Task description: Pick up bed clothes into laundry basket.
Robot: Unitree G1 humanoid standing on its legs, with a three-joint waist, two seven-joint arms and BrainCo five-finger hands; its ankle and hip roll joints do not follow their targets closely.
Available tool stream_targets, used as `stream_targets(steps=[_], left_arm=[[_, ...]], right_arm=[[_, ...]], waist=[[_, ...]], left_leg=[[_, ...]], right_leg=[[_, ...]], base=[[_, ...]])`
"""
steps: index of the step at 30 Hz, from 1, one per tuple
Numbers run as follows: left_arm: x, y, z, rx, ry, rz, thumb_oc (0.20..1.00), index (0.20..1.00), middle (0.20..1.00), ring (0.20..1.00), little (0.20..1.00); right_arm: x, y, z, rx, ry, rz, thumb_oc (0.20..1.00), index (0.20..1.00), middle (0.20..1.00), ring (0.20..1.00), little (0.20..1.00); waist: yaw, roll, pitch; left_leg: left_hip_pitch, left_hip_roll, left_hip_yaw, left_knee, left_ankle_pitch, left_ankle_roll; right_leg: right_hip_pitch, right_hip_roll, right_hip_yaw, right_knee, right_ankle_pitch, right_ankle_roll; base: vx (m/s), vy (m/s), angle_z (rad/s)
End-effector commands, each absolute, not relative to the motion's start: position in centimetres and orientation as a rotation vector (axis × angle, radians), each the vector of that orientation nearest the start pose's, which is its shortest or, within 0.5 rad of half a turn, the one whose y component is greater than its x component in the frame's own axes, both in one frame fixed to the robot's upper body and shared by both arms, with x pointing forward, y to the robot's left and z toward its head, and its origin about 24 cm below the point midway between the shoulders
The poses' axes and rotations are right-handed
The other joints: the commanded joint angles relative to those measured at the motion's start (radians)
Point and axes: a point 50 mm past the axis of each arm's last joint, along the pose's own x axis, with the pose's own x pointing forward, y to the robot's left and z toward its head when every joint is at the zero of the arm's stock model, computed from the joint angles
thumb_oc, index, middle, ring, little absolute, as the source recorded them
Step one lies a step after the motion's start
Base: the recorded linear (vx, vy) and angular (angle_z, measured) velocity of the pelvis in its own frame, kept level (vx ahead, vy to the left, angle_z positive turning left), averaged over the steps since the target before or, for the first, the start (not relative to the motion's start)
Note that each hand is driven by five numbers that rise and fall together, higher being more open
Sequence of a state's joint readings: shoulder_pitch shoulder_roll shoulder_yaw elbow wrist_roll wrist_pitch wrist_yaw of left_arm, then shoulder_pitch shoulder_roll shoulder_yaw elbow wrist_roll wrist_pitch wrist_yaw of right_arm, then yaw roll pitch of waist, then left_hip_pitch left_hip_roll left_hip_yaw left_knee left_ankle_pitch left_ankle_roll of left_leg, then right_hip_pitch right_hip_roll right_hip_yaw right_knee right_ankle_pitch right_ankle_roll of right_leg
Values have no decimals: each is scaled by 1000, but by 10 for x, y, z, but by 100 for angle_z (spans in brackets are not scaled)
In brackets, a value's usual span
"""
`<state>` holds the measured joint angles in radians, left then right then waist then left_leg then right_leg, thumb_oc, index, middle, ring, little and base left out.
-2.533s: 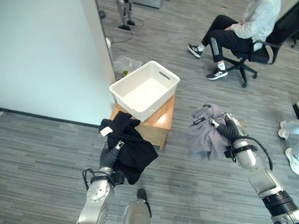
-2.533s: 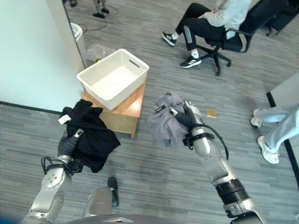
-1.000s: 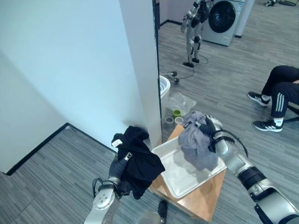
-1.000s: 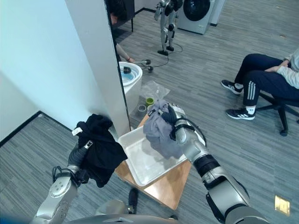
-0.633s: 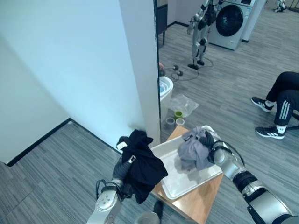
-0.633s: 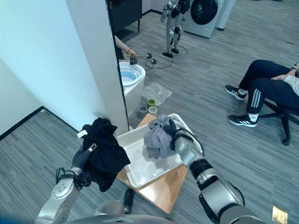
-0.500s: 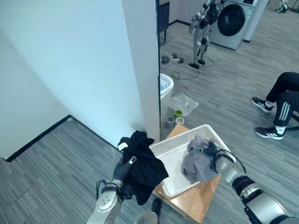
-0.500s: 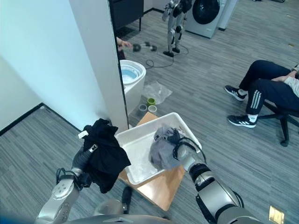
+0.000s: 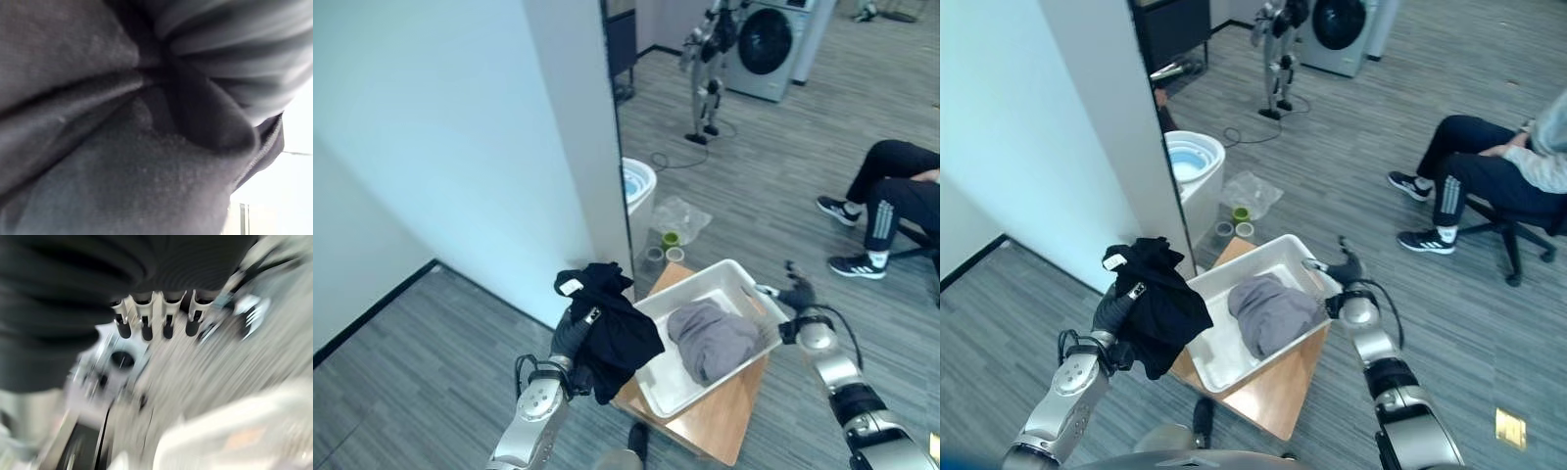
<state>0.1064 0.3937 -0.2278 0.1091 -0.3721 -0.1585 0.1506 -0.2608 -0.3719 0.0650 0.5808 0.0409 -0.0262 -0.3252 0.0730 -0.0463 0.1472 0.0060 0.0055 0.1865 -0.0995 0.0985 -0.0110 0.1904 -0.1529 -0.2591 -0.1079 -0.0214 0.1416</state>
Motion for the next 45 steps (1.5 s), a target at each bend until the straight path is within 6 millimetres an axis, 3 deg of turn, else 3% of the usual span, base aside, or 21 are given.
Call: stream_targets(steps=[1,4,5,7,8,9,10,11,12,15,20,26,32,41,42,43,44,45], left_arm=[[253,168,39,45,-57,-67,200,200,200,200,200],[259,155,40,18,-59,-98,200,200,200,200,200],[263,151,37,-15,-43,-106,200,200,200,200,200],[276,149,39,3,-40,-93,200,200,200,200,200],[283,149,40,35,-42,-83,200,200,200,200,200],[283,149,40,35,-42,-83,200,200,200,200,200],[297,150,39,124,-31,-58,200,200,200,200,200],[297,150,39,124,-31,-58,200,200,200,200,200],[313,156,40,263,-27,-20,200,200,200,200,200],[333,173,31,464,58,51,200,200,200,200,200],[352,198,25,797,171,118,200,200,200,200,200],[347,206,9,906,276,116,200,200,200,200,200],[334,202,-10,865,340,91,200,200,200,200,200],[326,207,-16,697,351,127,200,200,200,200,200],[323,208,-18,669,356,126,266,266,266,266,266],[316,213,-25,646,385,136,893,893,893,893,893],[311,220,-29,637,409,152,1000,1000,1000,1000,1000],[300,235,-37,623,455,192,1000,1000,1000,1000,1000]], right_arm=[[287,-263,20,-430,164,-378,1000,1000,1000,1000,1000],[258,-270,-25,-410,368,-401,1000,1000,1000,1000,1000],[240,-273,-50,-386,492,-410,1000,1000,1000,1000,1000],[210,-277,-81,-366,662,-426,1000,1000,1000,1000,1000],[196,-279,-92,-365,733,-429,1000,1000,1000,1000,1000],[196,-279,-92,-365,733,-429,1000,1000,1000,1000,1000],[164,-283,-113,-375,875,-431,1000,1000,1000,1000,1000],[164,-283,-113,-375,875,-431,1000,1000,1000,1000,1000],[128,-284,-130,-389,1007,-424,1000,1000,1000,1000,1000],[87,-285,-144,-455,1163,-384,1000,1000,1000,1000,1000],[46,-291,-150,-525,1290,-374,1000,1000,1000,1000,1000],[32,-289,-152,-495,1322,-403,1000,1000,1000,1000,1000],[45,-284,-152,-511,1273,-357,1000,1000,1000,1000,1000],[67,-273,-151,-533,1192,-282,1000,1000,1000,1000,1000],[70,-270,-152,-539,1184,-261,1000,1000,1000,1000,1000],[73,-266,-152,-546,1175,-231,1000,1000,1000,1000,1000],[74,-262,-153,-552,1174,-204,1000,1000,1000,1000,1000],[80,-253,-155,-563,1154,-148,1000,1000,1000,1000,1000]], waist=[[-13,25,-22],[-52,29,-20],[-65,31,-22],[-85,32,-19],[-93,34,-22],[-93,34,-22],[-118,38,-22],[-118,38,-22],[-151,44,-17],[-192,52,-15],[-247,60,-3],[-276,58,5],[-278,45,15],[-270,35,18],[-272,33,18],[-276,31,18],[-280,30,16],[-294,30,15]], left_leg=[[116,51,37,12,-152,-61],[126,51,53,12,-164,-57],[122,51,59,12,-163,-55],[126,51,67,12,-169,-53],[121,51,73,12,-167,-53],[121,51,73,12,-167,-53],[123,50,86,12,-171,-53],[123,50,86,12,-171,-53],[133,49,100,12,-179,-53],[134,48,121,12,-179,-55],[123,46,142,12,-176,-57],[103,51,165,12,-171,-59],[111,58,181,12,-170,-61],[122,70,198,12,-168,-65],[124,72,204,12,-167,-66],[127,73,210,12,-165,-66],[128,75,216,12,-163,-67],[131,77,228,12,-160,-69]], right_leg=[[8,6,-40,21,-19,2],[5,5,-24,21,-17,7],[-4,6,-17,21,-11,7],[-8,5,-4,21,-10,10],[-16,4,0,21,-6,10],[-17,4,1,21,-6,10],[-24,2,10,21,-1,14],[-24,2,10,21,-1,14],[-26,-2,23,21,2,21],[-39,-4,39,21,12,29],[-66,-6,54,21,26,37],[-102,-7,67,21,38,40],[-101,-5,67,21,36,41],[-99,2,75,21,39,39],[-99,5,79,21,39,38],[-100,7,86,21,40,37],[-101,8,92,21,40,37],[-104,9,105,21,42,35]], base=[[10,10,-21],[13,7,-35],[17,-1,-21],[7,-5,-17],[1,-1,-23],[6,12,-28],[8,11,-31],[36,29,-20],[26,21,-21],[25,26,-20],[2,22,-28],[-13,7,-13],[0,-10,-5],[-7,-19,-5],[1,-52,-7],[2,-53,-10],[-13,-58,-28],[-24,-41,-34]])
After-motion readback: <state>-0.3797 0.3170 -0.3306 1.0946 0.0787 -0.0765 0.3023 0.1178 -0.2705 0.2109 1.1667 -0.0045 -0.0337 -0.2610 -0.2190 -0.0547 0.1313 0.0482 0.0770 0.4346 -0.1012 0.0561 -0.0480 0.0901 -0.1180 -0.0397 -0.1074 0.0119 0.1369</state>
